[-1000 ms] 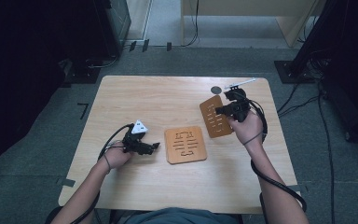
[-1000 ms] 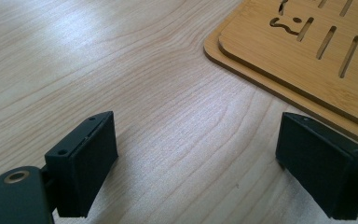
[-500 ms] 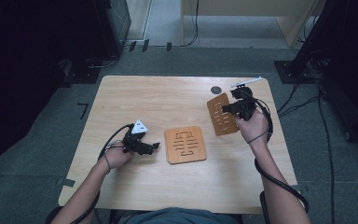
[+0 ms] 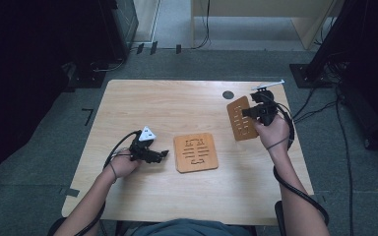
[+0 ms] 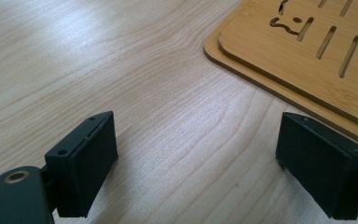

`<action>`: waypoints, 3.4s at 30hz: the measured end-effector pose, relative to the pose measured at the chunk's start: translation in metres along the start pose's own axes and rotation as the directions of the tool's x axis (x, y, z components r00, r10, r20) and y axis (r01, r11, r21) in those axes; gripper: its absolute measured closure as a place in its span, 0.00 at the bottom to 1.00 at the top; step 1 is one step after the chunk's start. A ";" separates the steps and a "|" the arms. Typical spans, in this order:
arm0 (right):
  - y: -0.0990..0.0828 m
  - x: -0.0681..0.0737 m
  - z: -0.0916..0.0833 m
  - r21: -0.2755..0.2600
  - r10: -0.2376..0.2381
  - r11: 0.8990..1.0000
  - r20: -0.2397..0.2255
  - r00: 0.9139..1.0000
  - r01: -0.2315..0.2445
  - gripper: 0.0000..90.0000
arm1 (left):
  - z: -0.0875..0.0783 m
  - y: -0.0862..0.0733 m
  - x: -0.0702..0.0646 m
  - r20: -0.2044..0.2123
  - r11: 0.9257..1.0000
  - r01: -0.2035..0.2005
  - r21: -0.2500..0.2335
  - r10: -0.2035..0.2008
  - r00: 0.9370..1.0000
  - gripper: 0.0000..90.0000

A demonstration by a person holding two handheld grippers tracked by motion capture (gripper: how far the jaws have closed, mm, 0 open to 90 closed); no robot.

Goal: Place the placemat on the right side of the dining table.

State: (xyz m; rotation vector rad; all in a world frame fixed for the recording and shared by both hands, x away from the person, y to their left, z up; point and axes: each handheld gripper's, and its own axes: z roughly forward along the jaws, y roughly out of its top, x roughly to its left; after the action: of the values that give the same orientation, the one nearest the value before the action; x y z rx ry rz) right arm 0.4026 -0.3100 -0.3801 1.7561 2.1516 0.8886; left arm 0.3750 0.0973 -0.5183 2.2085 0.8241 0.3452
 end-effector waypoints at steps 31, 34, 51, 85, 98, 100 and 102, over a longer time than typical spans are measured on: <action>-0.003 -0.046 -0.014 -0.017 0.112 0.994 0.103 0.988 -0.111 0.97 | 0.000 0.000 0.000 -0.003 1.000 0.001 0.001 -0.001 1.000 0.13; -0.004 -0.048 -0.015 -0.011 0.116 0.993 0.112 0.987 -0.116 0.97 | 0.000 0.001 0.000 -0.003 1.000 0.001 0.001 -0.001 1.000 0.13; -0.006 -0.061 -0.015 -0.001 0.147 0.989 0.146 0.978 -0.149 0.97 | 0.001 0.001 0.000 -0.003 1.000 0.000 0.003 0.000 1.000 0.13; -0.009 -0.081 -0.006 -0.017 0.188 0.982 0.154 0.970 -0.187 0.90 | 0.001 0.001 -0.001 -0.003 1.000 0.003 0.002 -0.003 1.000 0.13; -0.014 -0.094 -0.008 -0.008 0.205 0.978 0.184 0.961 -0.207 0.86 | 0.001 0.001 -0.001 -0.003 1.000 0.003 0.002 -0.003 1.000 0.13; -0.015 -0.095 -0.007 -0.003 0.203 0.978 0.193 0.960 -0.206 0.86 | 0.001 0.001 -0.001 -0.003 1.000 0.003 0.002 -0.003 1.000 0.13; -0.015 -0.096 -0.006 -0.002 0.207 0.977 0.199 0.958 -0.211 0.84 | 0.001 0.001 -0.001 -0.003 1.000 0.003 0.002 -0.003 1.000 0.13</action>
State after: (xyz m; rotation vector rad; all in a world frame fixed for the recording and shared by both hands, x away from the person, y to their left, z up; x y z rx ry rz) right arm 0.4118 -0.4045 -0.4030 2.0169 1.8817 0.7045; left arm 0.3757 0.0956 -0.5182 2.2090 0.8296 0.3465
